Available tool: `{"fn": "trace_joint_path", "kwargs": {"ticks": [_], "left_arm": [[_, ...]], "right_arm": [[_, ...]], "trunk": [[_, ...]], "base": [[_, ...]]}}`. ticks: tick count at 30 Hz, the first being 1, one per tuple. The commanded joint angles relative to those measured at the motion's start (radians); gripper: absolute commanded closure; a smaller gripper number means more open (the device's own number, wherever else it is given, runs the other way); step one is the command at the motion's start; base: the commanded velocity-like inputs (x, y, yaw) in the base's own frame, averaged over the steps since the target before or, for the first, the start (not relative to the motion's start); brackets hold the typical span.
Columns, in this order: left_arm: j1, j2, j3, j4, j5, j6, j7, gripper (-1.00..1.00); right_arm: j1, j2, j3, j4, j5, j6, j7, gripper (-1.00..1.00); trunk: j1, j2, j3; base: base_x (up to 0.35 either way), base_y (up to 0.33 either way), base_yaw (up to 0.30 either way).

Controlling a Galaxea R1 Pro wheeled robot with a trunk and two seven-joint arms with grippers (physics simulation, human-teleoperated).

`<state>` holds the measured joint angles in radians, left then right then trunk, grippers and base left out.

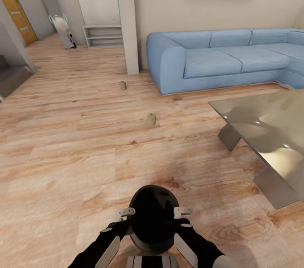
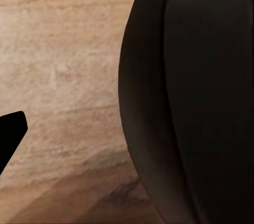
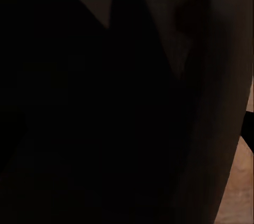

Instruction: Place each of the two pumpkins and all three candles from the living room inside a cabinet in the living room (use any cabinet), then make sure every cabinet is closed, and position the cauldron so it is next to a table in the living room.

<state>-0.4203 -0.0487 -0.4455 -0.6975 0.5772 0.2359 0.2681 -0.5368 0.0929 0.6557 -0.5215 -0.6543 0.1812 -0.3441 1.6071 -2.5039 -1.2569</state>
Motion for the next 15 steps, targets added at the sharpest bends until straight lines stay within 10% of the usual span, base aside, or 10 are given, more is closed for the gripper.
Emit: {"fn": "trace_joint_path", "kwargs": {"ticks": [1,11,12,15], "left_arm": [[0.0,0.001,-0.005,0.029,-0.001,-0.008,0.01,-1.0],[0.0,0.001,-0.009,0.029,0.0,-0.029,0.002,-1.0],[0.0,0.001,-0.009,0.029,0.0,-0.029,0.002,-1.0],[0.0,0.001,-0.008,0.03,-0.001,-0.029,0.003,-1.0]], "right_arm": [[0.015,0.0,0.009,0.023,-0.022,0.001,-0.009,-1.0],[0.015,-0.001,0.009,0.023,-0.022,0.001,-0.009,-1.0],[0.015,-0.001,0.009,0.023,-0.022,0.001,-0.009,1.0],[0.015,-0.001,0.008,0.023,-0.022,0.001,-0.009,1.0]], "trunk": [[0.001,0.0,-0.005],[0.001,0.0,-0.005],[0.001,0.0,-0.005],[0.001,0.0,-0.005]], "base": [[0.0,0.0,0.0],[0.0,0.0,0.0],[0.0,0.0,0.0],[0.0,0.0,0.0]]}}
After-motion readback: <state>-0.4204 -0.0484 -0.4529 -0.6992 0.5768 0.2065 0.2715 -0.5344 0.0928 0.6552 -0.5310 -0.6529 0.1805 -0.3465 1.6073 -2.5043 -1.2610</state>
